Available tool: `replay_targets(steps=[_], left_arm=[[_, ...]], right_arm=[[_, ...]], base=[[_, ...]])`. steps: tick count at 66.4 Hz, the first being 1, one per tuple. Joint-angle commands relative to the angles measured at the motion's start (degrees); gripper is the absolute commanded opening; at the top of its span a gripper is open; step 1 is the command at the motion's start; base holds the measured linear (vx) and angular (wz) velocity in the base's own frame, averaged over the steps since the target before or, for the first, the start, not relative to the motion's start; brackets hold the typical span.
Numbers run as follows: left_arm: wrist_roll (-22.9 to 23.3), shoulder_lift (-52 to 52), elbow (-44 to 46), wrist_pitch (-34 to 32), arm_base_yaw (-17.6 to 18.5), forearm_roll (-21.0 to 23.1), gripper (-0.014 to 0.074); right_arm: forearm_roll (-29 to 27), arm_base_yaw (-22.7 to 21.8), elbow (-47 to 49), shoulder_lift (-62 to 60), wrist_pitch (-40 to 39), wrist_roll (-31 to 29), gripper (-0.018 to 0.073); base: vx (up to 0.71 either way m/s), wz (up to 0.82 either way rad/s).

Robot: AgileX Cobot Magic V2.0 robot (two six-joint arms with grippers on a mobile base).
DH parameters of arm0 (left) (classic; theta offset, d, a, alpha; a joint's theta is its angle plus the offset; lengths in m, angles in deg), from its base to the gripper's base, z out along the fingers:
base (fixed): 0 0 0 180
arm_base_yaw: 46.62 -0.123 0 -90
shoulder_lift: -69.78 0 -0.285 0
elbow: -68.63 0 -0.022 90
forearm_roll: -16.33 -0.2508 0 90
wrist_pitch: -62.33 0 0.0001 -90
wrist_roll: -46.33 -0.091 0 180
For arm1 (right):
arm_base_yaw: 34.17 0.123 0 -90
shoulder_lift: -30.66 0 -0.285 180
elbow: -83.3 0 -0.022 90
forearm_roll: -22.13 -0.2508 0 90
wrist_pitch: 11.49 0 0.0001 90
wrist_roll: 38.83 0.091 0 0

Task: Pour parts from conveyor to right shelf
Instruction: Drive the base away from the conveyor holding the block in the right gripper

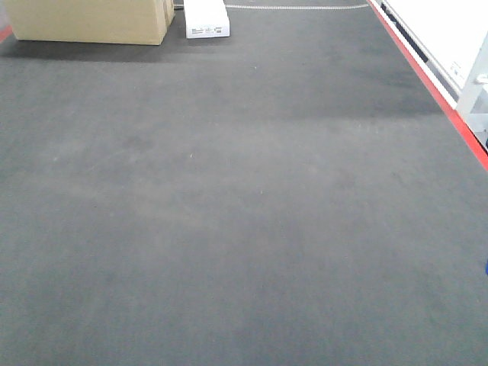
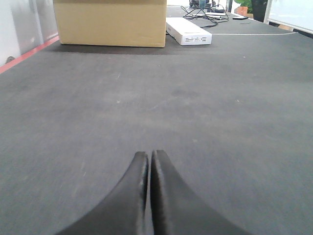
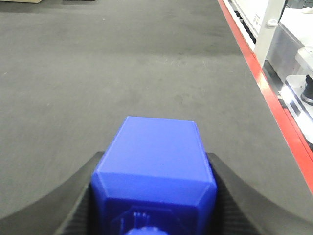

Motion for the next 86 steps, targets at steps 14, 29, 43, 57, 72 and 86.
replay_targets(steps=[14,29,43,57,72,86], left_arm=[[0.5,0.7,1.1,-4.1,-0.2,0.5,-0.0006],[0.5,0.7,1.1,-4.1,-0.2,0.5,-0.0006],[0.5,0.7,1.1,-4.1,-0.2,0.5,-0.0006],[0.5,0.7,1.1,-4.1,-0.2,0.5,-0.0006],[0.5,0.7,1.1,-4.1,-0.2,0.5,-0.0006],[0.5,0.7,1.1,-4.1,-0.2,0.5,-0.0006]], right_arm=[[-0.2,-0.4,1.5,0.5,-4.1,0.0,-0.0006],[-0.2,-0.4,1.5,0.5,-4.1,0.0,-0.0006],[-0.1,-0.4,1.5,0.5,-4.1,0.0,-0.0006],[-0.1,-0.4,1.5,0.5,-4.1,0.0,-0.0005],[-0.1,-0.4,1.5,0.5,-4.1,0.0,-0.0004],[-0.1,-0.4,1.5,0.5,-4.1,0.0,-0.0004]], base=[[-0.23,-0.06],[-0.28,-0.25],[-0.33,-0.35],[-0.36,-0.47],[-0.4,-0.55],[-0.4,-0.46]])
